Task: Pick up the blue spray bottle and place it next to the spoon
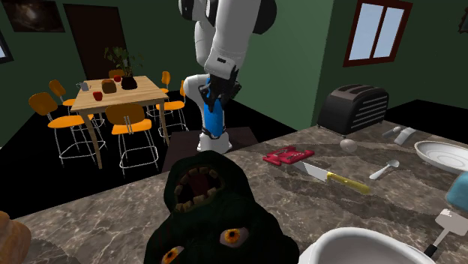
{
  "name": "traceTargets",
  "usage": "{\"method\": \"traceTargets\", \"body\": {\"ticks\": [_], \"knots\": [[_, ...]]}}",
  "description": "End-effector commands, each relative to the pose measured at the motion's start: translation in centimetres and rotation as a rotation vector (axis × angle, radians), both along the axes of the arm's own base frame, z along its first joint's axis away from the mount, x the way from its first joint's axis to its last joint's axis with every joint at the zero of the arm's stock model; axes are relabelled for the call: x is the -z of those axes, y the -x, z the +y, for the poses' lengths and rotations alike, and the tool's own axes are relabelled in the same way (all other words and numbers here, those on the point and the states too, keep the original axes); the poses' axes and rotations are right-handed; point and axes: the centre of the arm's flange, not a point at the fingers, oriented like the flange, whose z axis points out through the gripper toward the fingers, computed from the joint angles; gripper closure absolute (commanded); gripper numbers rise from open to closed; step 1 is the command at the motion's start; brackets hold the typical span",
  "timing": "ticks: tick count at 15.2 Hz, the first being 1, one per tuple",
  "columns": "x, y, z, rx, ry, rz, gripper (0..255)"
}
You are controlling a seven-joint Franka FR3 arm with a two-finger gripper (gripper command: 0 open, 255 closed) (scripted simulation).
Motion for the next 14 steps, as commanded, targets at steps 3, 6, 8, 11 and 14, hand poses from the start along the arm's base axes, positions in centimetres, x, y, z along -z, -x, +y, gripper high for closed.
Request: {"method": "traceTargets", "body": {"ticks": [3,6,8,11,14], "knots": [[-2.1,0.0,0.1,0.0,0.0,0.0,255],[-3.7,0.0,0.1,0.0,0.0,0.0,255],[-4.8,0.0,0.1,0.0,0.0,0.0,255],[-6.4,0.0,0.1,0.0,0.0,0.0,255],[-8.0,0.0,0.1,0.0,0.0,0.0,255]]}}
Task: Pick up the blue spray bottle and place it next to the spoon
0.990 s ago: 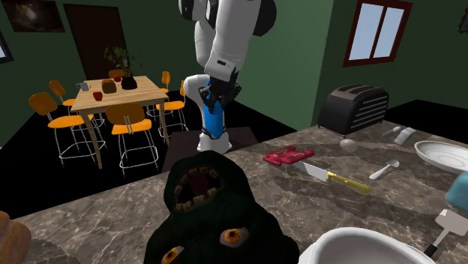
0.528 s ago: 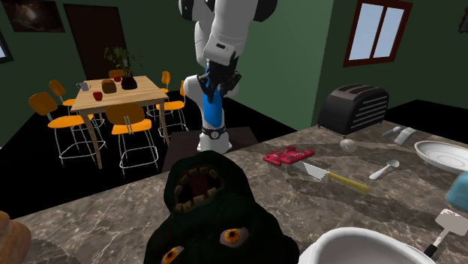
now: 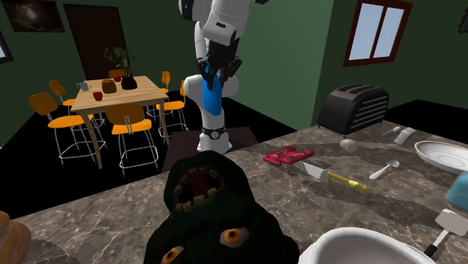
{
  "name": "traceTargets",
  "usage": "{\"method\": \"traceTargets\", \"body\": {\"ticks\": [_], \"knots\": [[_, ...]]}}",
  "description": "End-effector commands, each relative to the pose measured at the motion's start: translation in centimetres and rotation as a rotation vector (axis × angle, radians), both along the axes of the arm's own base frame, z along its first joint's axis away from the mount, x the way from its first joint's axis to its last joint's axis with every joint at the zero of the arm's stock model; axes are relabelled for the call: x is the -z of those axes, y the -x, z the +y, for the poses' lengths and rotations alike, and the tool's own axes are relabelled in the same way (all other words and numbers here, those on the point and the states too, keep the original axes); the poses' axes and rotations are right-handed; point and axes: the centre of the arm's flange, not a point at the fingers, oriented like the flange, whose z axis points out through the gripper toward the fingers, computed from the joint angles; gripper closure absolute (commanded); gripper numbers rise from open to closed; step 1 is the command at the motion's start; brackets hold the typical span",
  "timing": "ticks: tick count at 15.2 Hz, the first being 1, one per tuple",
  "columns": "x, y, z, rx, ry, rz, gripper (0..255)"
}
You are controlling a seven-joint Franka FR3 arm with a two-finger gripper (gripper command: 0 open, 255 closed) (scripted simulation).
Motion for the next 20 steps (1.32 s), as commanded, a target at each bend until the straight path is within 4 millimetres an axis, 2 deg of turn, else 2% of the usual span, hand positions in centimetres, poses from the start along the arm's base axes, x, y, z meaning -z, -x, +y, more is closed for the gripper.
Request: {"method": "traceTargets", "body": {"ticks": [1,12,20], "knots": [[-1.2,0.0,0.0,0.0,0.0,0.0,255],[-6.8,0.0,0.0,0.0,0.0,0.0,255],[-2.3,-2.0,9.3,0.0,0.0,0.0,255]]}}
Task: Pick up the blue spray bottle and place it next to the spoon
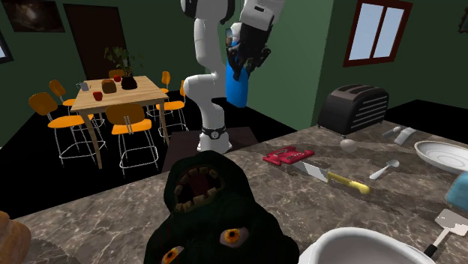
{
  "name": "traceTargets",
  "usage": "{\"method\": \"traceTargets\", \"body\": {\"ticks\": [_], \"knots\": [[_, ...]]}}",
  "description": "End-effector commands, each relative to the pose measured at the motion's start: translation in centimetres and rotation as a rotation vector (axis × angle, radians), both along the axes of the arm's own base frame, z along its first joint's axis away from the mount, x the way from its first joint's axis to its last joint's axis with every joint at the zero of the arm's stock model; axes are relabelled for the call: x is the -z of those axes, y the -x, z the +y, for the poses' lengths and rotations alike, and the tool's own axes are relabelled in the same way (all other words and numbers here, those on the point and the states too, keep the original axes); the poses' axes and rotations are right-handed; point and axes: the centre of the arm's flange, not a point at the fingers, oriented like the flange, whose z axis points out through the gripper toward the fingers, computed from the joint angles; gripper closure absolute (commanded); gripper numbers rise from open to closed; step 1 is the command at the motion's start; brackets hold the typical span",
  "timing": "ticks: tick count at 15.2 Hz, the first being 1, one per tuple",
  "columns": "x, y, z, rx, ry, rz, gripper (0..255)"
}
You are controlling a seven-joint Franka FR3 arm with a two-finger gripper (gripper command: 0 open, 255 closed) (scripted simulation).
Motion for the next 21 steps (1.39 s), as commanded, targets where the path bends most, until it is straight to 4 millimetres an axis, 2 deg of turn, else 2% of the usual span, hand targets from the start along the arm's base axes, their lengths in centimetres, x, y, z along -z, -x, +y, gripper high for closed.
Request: {"method": "traceTargets", "body": {"ticks": [1,21], "knots": [[1.3,-0.4,2.4,0.001,0.0,0.0,255],[12.6,-5.2,25.8,0.001,0.0,0.0,255]]}}
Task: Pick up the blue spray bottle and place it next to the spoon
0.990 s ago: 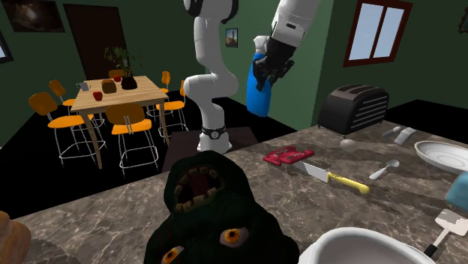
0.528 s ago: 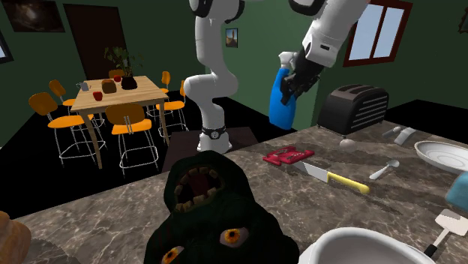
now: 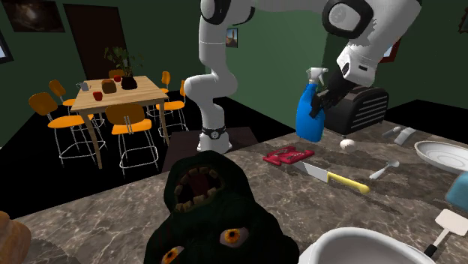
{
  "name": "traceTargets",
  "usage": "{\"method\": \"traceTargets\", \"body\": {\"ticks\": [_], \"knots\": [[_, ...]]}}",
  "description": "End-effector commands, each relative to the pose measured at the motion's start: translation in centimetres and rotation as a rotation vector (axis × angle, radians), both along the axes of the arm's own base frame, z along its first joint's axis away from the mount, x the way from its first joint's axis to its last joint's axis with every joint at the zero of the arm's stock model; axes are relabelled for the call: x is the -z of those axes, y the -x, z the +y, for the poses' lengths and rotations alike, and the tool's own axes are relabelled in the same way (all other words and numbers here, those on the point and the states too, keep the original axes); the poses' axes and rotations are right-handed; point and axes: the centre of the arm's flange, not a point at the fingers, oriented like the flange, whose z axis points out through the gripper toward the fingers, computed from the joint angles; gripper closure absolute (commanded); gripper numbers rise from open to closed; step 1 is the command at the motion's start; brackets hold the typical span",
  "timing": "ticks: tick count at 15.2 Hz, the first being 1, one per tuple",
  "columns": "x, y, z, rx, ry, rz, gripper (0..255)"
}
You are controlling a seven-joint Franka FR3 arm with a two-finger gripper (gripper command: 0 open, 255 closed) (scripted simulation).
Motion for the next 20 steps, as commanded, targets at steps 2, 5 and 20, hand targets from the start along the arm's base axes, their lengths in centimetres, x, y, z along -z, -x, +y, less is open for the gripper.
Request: {"method": "traceTargets", "body": {"ticks": [2,5,20], "knots": [[1.8,-0.9,3.6,0.001,0.0,0.0,255],[3.5,-1.6,7.1,0.001,0.0,0.0,255],[11.3,-3.2,14.5,0.001,0.0,0.0,255]]}}
